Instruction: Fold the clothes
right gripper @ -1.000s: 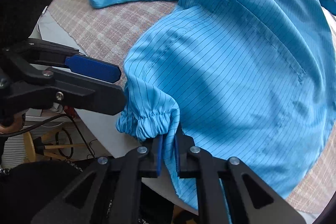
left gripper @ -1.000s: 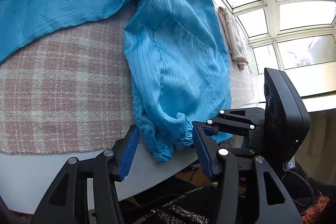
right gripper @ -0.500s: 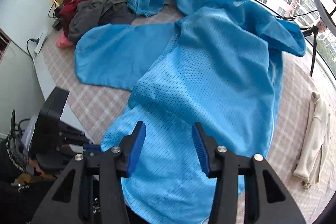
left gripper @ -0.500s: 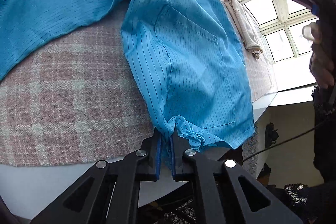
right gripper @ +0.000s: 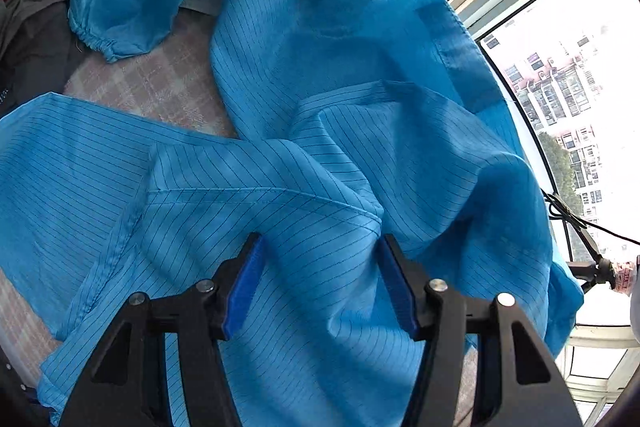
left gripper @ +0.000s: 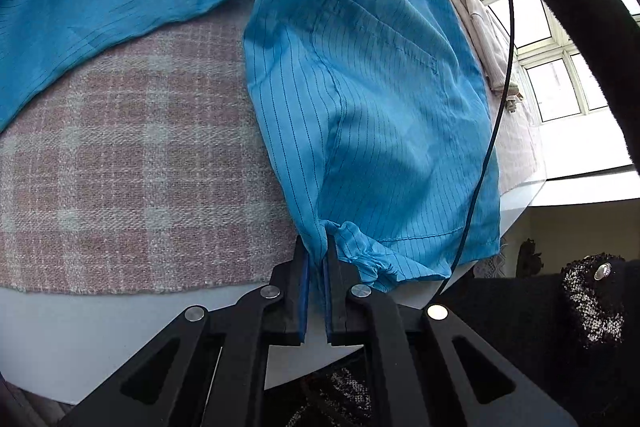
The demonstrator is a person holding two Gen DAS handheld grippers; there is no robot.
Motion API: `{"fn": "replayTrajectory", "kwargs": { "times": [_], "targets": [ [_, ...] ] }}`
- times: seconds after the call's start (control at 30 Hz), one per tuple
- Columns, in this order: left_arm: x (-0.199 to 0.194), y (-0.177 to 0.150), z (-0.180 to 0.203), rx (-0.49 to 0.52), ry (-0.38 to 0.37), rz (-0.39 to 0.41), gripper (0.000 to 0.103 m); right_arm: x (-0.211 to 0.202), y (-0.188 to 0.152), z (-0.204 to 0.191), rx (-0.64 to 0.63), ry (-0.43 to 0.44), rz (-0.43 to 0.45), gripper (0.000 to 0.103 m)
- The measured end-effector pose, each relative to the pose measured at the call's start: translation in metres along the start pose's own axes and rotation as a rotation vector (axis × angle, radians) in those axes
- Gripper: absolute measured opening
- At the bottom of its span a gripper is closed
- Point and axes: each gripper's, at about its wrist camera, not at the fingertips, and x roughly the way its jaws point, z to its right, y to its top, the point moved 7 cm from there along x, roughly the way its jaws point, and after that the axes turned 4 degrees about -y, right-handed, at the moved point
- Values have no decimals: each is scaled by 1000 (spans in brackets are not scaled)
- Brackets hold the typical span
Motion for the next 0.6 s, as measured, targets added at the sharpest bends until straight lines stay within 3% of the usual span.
{"fn": "replayTrajectory", "kwargs": {
  "times": [0.03,0.1,0.2,0.3,0.37,0.4,0.5,0.53,0.6],
  "targets": [
    [0,0,0,2,4,-1,5,3,-2,1,-6,14,-14,3],
    [1,-1,1,4,13,-1,4,-4,-2,20,5,-32,22,2],
    [4,1,3,-4,23,0,4,0,1,69,148,-116,35,2],
    [5,1,3,-12,27,0,3,19,-4,62,116,-89,-9,3],
    [6,1,3,-18,30,0,3,16,-8,46,34,-81,4,12],
    [8,1,4,-21,32,-2,3,10,-10,42,9,-71,22,21],
    [7,1,4,-30,32,-17,5,-36,-20,56,36,-4,118,27],
    [4,0,4,-37,25,-17,5,-57,-30,68,71,15,158,28],
    [-8,-5,1,-47,15,-13,7,-97,-54,98,161,35,237,40]
  ]
}}
